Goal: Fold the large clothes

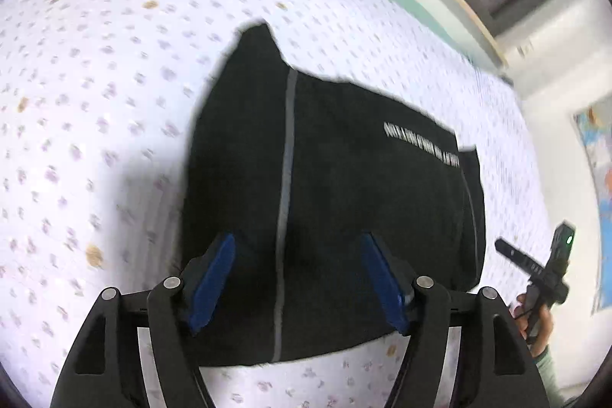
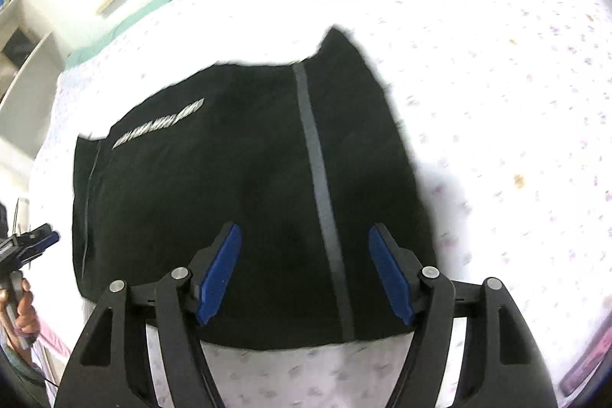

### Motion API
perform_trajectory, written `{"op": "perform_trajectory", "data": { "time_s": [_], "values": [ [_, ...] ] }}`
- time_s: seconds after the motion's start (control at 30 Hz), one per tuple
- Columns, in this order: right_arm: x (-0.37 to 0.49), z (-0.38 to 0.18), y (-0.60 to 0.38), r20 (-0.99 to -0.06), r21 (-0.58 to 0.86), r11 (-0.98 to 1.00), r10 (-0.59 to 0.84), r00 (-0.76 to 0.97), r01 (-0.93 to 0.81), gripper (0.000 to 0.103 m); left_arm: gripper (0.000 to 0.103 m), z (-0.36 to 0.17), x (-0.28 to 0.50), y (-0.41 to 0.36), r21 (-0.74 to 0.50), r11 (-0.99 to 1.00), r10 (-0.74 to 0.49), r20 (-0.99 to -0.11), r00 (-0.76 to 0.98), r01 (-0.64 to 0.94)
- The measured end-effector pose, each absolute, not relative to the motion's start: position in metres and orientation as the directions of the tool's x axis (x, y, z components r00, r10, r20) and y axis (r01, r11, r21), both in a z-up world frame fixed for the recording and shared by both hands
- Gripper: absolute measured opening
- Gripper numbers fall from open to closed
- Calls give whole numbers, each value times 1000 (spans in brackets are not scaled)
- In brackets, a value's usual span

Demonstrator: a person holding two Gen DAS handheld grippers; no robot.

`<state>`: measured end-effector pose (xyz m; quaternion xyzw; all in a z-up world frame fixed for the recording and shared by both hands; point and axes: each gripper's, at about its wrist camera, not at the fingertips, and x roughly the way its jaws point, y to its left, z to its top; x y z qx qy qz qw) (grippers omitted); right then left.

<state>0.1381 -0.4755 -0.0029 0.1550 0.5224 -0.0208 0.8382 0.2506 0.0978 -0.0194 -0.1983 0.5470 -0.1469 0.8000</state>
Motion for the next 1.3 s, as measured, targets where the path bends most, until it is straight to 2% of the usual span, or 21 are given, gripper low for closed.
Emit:
{"op": "perform_trajectory", "data": {
  "time_s": [0.13, 0.3, 0.43, 0.6, 0.7, 0.77, 0.83, 0.9, 0.97, 1.0, 1.03, 1.07, 1.1, 1.17, 1.3],
  "values": [
    [150, -2, -504, -882, 231, 942, 97, 462, 242, 73, 73, -27, 275, 124, -485, 873, -435, -821, 369, -49],
    [178, -20, -528, -888, 260, 933, 129, 442, 250, 73, 73, -65, 297, 128, -539, 839, -499, -815, 293, -72],
    [199, -45, -545, -881, 349, 901, 221, 419, 258, 73, 73, -98, 312, 122, -562, 821, -525, -812, 254, -102],
    [216, -74, -546, -867, 429, 873, 324, 379, 233, 73, 73, -125, 316, 120, -638, 761, -611, -765, 206, -112],
    [225, -92, -545, -863, 455, 864, 368, 347, 214, 73, 77, -136, 320, 112, -662, 742, -639, -746, 185, -104],
    [234, -108, -546, -843, 504, 837, 424, 330, 213, 81, 80, -145, 325, 105, -680, 725, -659, -731, 178, -110],
    [241, -130, -547, -825, 547, 802, 468, 316, 240, 97, 85, -153, 329, 100, -693, 711, -670, -720, 183, -123],
    [247, -146, -547, -810, 576, 774, 494, 316, 265, 103, 90, -160, 333, 93, -699, 703, -672, -713, 199, -130],
    [253, -147, -543, -804, 580, 777, 498, 325, 245, 103, 90, -160, 335, 83, -692, 712, -663, -719, 207, -122],
    [253, -143, -539, -804, 576, 786, 495, 328, 224, 94, 90, -159, 336, 80, -688, 716, -660, -722, 207, -115],
    [252, -140, -535, -782, 603, 775, 528, 330, 188, 67, 86, -157, 335, 77, -687, 718, -659, -722, 212, -107],
    [251, -139, -532, -758, 634, 754, 564, 326, 171, 57, 63, -154, 334, 77, -700, 708, -671, -709, 218, -100],
    [248, -135, -529, -757, 634, 756, 561, 335, 165, 56, 57, -151, 332, 77, -731, 675, -701, -677, 225, -97],
    [244, -131, -525, -757, 628, 764, 558, 340, 146, 53, 46, -139, 324, 75, -724, 685, -689, -680, 251, -79],
    [228, -106, -519, -679, 699, 707, 610, 409, 106, 34, 36, -100, 305, 70, -770, 637, -723, -613, 318, -37]
  ]
}}
